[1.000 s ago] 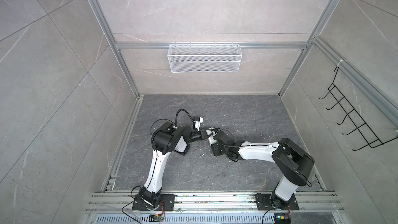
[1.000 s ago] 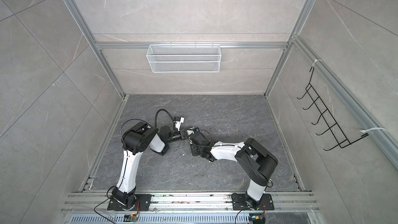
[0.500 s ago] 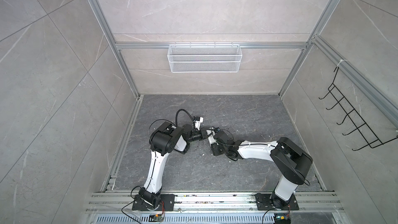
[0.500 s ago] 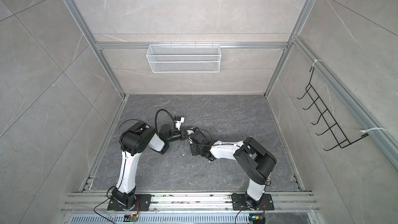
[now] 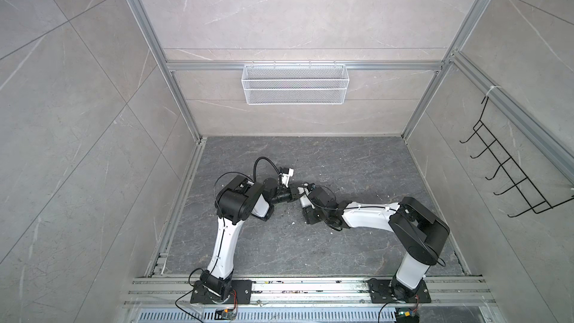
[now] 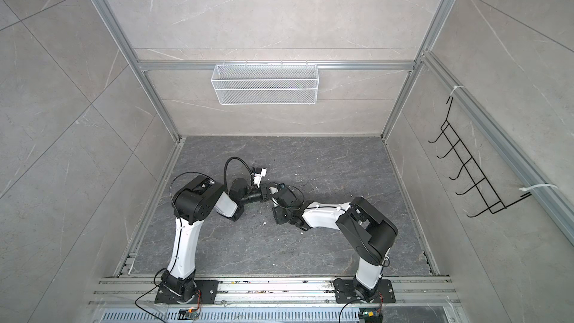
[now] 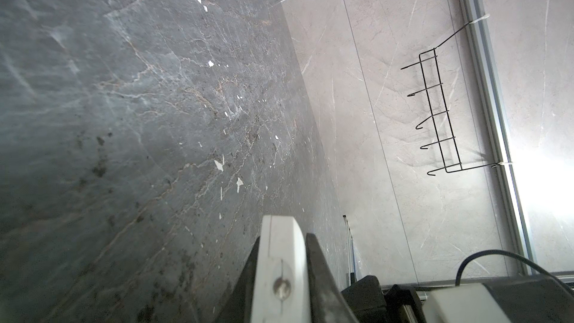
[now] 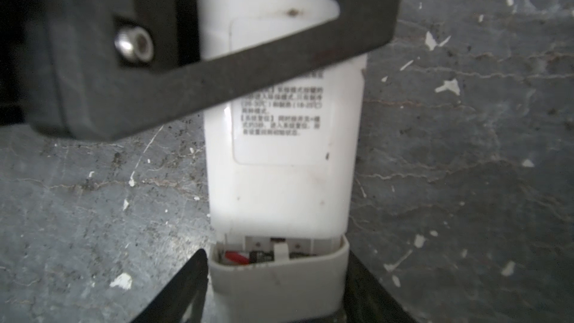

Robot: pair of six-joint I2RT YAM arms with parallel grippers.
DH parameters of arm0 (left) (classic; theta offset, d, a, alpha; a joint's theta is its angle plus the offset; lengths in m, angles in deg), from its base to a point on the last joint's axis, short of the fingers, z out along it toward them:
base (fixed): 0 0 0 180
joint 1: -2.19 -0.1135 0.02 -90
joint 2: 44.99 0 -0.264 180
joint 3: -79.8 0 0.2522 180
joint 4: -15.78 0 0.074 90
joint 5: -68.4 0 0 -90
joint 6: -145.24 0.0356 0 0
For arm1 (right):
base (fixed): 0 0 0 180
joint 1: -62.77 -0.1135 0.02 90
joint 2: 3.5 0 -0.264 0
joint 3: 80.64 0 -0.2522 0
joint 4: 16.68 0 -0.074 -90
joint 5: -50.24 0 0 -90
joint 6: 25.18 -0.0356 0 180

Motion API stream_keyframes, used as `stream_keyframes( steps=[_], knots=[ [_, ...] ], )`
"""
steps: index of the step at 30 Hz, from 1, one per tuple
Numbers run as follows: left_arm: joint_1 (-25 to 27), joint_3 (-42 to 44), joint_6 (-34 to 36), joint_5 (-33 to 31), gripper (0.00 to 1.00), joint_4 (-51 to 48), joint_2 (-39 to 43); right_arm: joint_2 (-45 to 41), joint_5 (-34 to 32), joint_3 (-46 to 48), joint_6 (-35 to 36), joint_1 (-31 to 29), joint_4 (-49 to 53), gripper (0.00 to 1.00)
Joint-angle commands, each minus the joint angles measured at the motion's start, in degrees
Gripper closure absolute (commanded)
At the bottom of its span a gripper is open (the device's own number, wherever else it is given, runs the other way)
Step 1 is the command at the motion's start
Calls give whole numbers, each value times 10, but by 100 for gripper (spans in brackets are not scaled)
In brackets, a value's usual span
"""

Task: Load the batteries into the remote control

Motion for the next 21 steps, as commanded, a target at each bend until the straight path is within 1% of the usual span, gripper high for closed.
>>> stream_keyframes(
  steps=[1, 13, 21],
  knots=[
    [-4, 7, 30, -9, 96, -71, -20, -7, -2, 4, 6, 1, 22, 31],
    [-5, 5, 23, -7, 96, -66, -24, -45, -15, 0, 8, 2, 41, 27],
    [-6, 5, 23, -7, 96, -67, -24, -130, -2, 7, -27, 2, 44, 27]
  ],
)
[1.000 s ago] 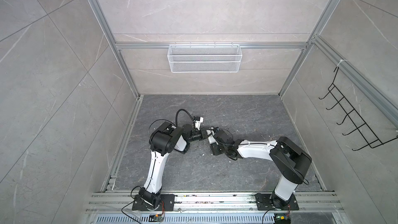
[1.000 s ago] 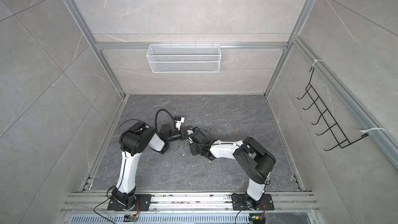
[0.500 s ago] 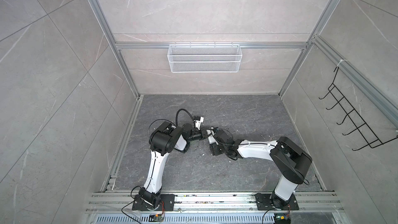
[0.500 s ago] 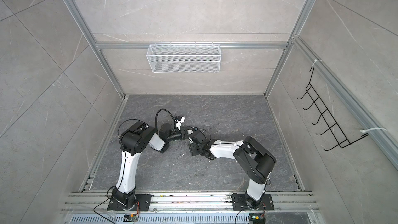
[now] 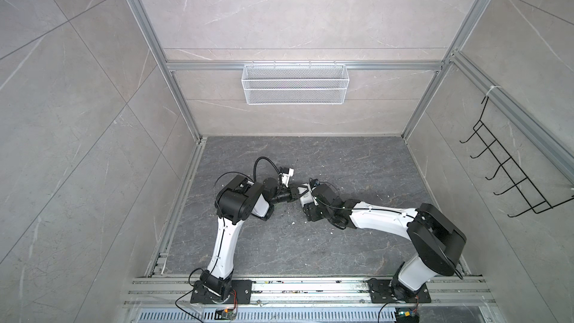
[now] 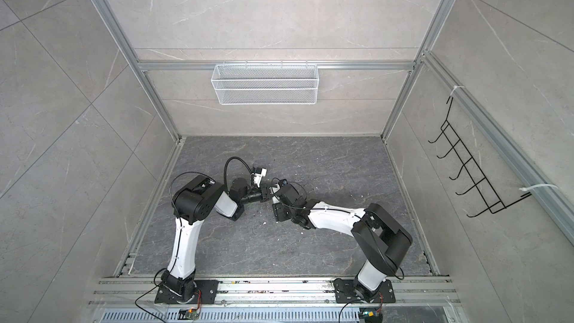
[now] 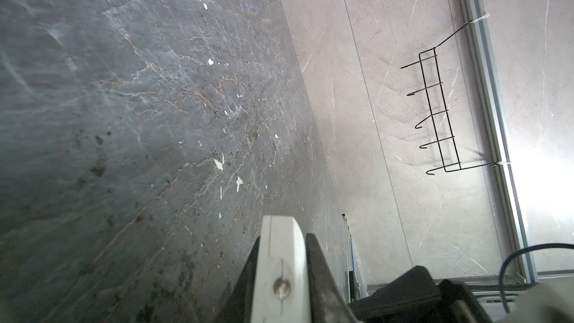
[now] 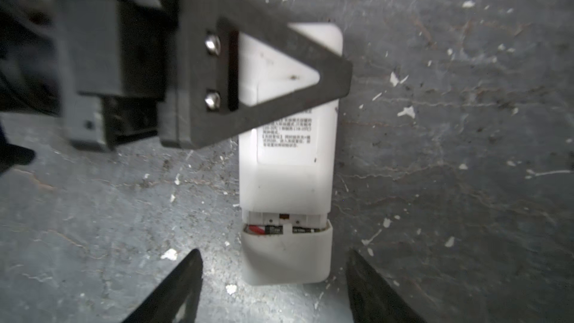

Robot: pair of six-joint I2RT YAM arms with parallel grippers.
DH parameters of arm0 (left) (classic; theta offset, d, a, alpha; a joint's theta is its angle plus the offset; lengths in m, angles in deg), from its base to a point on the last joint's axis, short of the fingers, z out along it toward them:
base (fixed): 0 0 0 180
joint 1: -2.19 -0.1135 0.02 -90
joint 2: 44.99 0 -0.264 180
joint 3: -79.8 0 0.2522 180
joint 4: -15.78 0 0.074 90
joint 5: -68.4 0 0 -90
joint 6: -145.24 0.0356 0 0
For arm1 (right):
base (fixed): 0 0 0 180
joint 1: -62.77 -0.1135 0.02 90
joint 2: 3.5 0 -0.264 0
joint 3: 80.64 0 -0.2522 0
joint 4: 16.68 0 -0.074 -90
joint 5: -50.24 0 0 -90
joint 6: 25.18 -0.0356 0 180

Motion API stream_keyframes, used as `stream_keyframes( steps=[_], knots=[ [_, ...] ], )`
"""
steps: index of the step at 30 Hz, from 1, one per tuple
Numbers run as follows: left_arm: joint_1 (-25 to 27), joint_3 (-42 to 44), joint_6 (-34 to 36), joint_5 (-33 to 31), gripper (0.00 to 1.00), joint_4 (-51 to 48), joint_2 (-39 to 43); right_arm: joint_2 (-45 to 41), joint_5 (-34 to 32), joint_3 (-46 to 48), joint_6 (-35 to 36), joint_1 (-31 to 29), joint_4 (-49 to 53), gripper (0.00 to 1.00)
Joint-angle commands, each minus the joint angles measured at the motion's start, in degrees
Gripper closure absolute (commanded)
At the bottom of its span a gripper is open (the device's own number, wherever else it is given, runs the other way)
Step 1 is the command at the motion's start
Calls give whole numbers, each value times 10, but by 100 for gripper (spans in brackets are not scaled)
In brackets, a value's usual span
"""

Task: Load the batteries into the remote control
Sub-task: 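Open the right gripper and lift it off the remote, then push the right gripper fingers against the cover to seat it on the remote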

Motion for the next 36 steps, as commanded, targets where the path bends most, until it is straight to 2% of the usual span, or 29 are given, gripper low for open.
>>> stream_keyframes(
  steps=[1, 4, 10, 14, 21, 28, 36],
  knots=[
    [-5, 7, 24, -11, 96, -63, -23, -48, -3, 6, -28, 2, 16, 27],
    [-5, 7, 23, -10, 96, -62, -25, -73, -5, 17, -73, 2, 22, 27],
    [-6, 5, 20, -10, 96, -62, -26, -109, -31, 89, -304, 0, -8, 28],
    [-5, 5, 18, -10, 96, -58, -27, -90, -38, 105, -387, 1, -26, 29],
    [-5, 1, 16, -8, 96, -61, -29, -44, -50, 124, -464, -3, -81, 33],
    [-5, -1, 13, -7, 96, -62, -30, -5, -59, 126, -504, -10, -116, 45],
    [-5, -2, 10, -6, 96, -58, -33, 10, -75, 119, -519, -22, -124, 49]
  ],
)
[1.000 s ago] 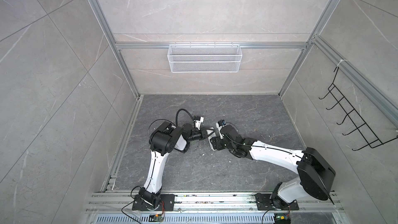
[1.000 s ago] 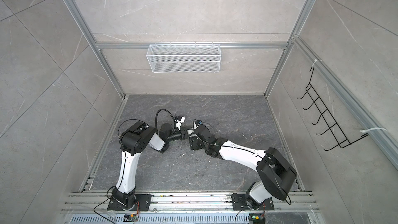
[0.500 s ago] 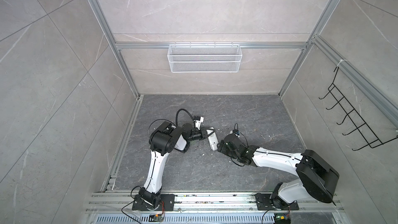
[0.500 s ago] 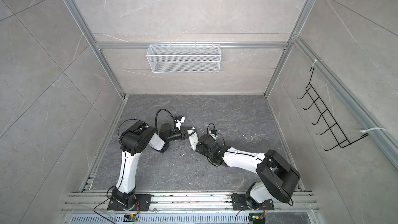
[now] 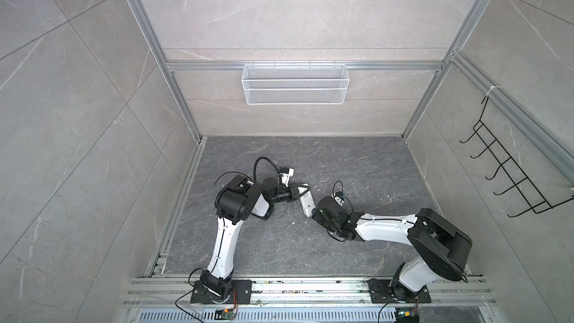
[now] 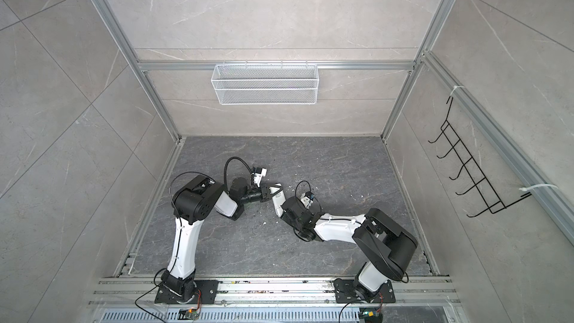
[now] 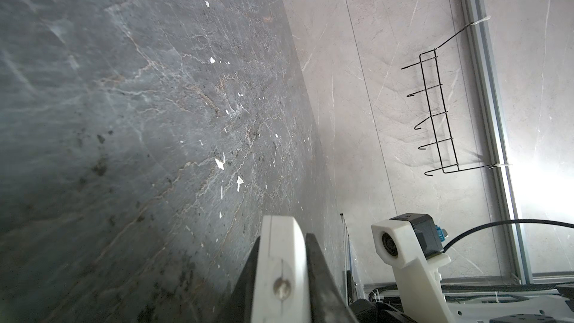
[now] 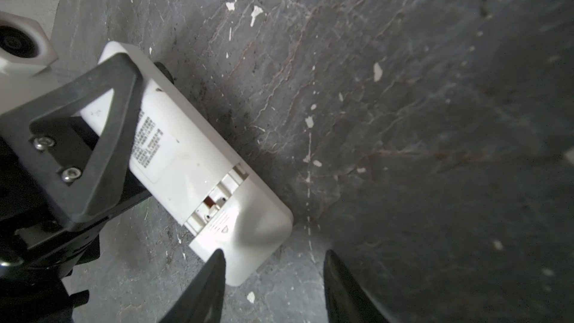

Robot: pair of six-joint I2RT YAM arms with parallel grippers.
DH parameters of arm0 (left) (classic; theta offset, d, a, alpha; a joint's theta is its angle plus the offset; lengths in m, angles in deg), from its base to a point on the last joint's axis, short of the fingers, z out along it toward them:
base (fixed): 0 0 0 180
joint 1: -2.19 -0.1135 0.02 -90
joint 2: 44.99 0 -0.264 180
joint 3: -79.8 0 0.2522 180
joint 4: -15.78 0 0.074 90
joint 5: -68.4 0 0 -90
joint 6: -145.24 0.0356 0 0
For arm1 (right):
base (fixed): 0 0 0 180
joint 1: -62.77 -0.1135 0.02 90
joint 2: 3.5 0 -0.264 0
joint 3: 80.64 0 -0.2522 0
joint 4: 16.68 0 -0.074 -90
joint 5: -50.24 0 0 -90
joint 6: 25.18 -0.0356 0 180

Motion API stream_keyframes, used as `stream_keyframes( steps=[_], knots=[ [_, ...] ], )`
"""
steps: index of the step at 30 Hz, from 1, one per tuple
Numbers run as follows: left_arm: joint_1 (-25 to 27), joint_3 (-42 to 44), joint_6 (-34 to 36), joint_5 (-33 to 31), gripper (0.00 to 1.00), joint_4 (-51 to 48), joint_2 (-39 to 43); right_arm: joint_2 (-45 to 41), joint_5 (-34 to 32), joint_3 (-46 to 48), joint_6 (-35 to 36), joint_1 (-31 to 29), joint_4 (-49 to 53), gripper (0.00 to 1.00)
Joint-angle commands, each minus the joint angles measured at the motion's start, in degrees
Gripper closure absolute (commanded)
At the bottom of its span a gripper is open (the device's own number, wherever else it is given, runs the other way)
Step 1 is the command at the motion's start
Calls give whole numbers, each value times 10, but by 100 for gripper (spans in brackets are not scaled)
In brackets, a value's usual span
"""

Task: Load the batteries into the remote control
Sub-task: 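Push the right gripper fingers against the cover to seat it on the remote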

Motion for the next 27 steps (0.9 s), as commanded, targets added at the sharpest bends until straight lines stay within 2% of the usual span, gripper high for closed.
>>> stream_keyframes(
  steps=[1, 12, 27],
  knots=[
    [-4, 1, 15, -10, 96, -53, -33, 16, -17, -2, -14, -5, -12, 49],
    [-4, 0, 14, -8, 96, -54, -32, 41, -24, -9, -28, -12, -29, 53],
    [-5, -4, 8, -4, 96, -55, -35, 98, -57, -2, -78, -34, -84, 70]
  ],
)
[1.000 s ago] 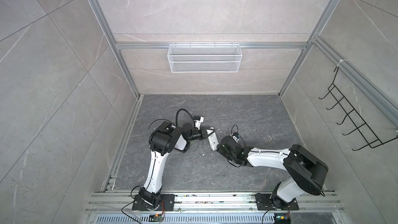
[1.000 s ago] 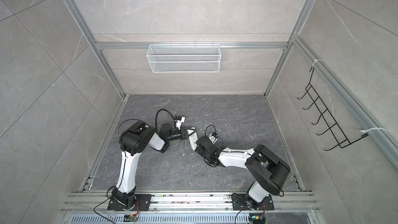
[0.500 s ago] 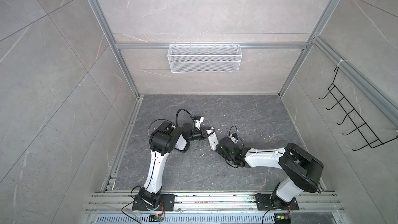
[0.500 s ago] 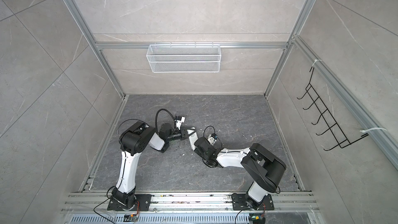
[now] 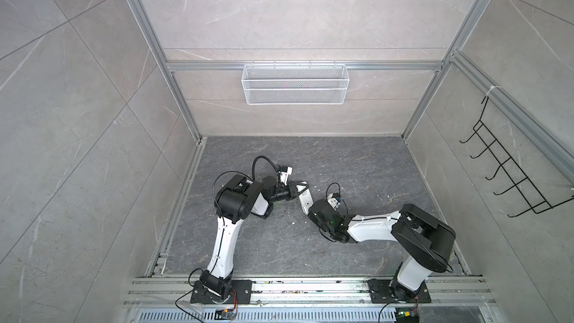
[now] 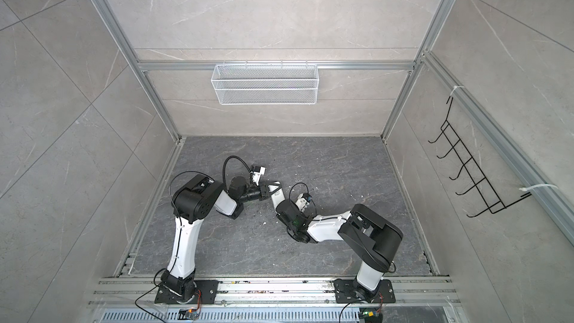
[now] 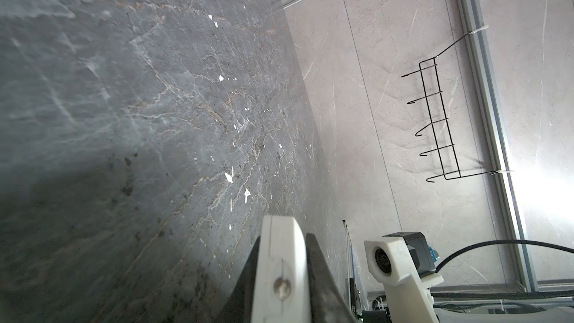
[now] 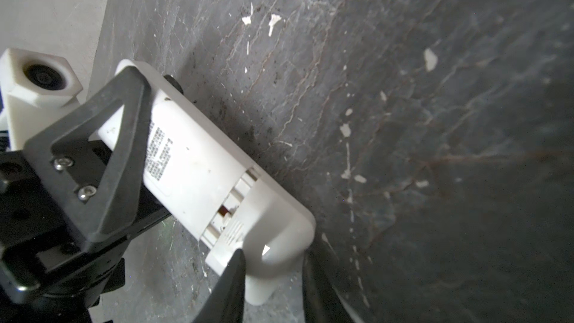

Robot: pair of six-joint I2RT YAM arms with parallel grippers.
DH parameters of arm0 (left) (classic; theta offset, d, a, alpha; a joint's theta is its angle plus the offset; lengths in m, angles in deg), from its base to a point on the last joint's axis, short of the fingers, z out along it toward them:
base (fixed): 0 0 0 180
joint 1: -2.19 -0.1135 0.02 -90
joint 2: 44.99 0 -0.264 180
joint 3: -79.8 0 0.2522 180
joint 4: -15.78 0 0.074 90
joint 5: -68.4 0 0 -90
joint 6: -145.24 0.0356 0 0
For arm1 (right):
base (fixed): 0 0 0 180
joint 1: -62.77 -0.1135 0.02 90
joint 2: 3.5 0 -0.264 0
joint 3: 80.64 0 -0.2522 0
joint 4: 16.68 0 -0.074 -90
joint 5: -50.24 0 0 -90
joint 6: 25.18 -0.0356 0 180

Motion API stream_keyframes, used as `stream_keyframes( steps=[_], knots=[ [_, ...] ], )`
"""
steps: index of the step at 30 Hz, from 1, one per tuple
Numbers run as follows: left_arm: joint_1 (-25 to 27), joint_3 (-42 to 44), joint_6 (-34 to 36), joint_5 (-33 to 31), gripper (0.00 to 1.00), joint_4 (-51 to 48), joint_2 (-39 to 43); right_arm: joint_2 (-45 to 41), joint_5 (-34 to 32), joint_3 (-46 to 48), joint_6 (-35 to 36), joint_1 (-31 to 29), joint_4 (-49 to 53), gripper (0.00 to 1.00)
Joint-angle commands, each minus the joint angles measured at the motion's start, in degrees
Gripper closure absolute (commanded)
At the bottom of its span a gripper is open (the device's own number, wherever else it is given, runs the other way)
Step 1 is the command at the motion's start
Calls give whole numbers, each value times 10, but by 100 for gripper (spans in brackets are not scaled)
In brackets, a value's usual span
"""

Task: Load the batteries into the remote control
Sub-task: 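Push the right gripper fingers against the cover to seat it on the remote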

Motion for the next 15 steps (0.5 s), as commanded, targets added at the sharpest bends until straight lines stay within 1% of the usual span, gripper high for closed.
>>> stream_keyframes(
  steps=[1, 3, 6, 11, 15],
  knots=[
    [2, 7, 7, -4, 96, -55, -30, 35, 0, 8, -8, -7, 11, 70],
    [2, 6, 3, -2, 96, -54, -31, 45, -4, 11, 0, -7, -13, 70],
    [2, 5, 3, -2, 96, -55, -32, 59, -2, 8, 6, -7, -17, 70],
    [2, 3, 2, -2, 96, -59, -32, 74, 2, 10, -14, -7, -9, 67],
    [2, 3, -1, -2, 96, -59, -33, 80, 9, -4, -17, -6, -22, 66]
  ],
)
